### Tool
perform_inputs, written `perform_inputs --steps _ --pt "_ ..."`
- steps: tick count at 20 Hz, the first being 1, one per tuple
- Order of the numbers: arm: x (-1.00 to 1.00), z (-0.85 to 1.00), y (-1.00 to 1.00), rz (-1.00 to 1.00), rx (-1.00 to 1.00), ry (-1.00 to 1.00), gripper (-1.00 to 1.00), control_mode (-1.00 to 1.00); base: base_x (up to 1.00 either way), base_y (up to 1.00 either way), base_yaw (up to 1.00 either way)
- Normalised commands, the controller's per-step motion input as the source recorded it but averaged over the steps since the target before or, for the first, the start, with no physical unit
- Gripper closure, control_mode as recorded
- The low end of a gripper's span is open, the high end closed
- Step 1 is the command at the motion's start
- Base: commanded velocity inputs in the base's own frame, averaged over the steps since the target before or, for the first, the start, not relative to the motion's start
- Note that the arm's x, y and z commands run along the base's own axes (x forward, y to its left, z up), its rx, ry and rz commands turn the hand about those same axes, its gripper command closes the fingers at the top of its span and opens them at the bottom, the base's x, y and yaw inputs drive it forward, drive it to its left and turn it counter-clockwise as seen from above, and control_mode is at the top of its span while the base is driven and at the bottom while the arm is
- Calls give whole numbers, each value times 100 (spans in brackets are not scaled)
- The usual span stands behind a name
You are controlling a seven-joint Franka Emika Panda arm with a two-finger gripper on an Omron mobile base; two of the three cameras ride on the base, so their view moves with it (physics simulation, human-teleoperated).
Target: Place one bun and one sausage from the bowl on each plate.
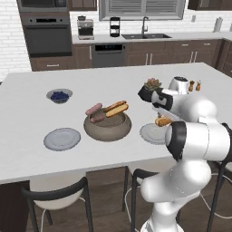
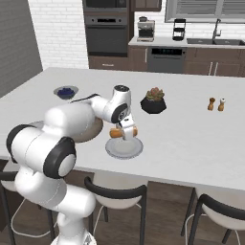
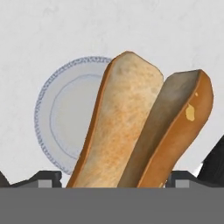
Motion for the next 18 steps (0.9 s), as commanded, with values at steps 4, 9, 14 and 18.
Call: perform_inputs --steps 4,9,14,18 --pt "0 -22 0 35 -2 4 100 -100 0 0 0" --pt "0 -39 0 33 0 0 100 -100 0 0 0" --pt "9 -31 -3 32 -5 3 100 -100 0 0 0" --pt "3 -30 -12 34 -8 2 100 -100 0 0 0"
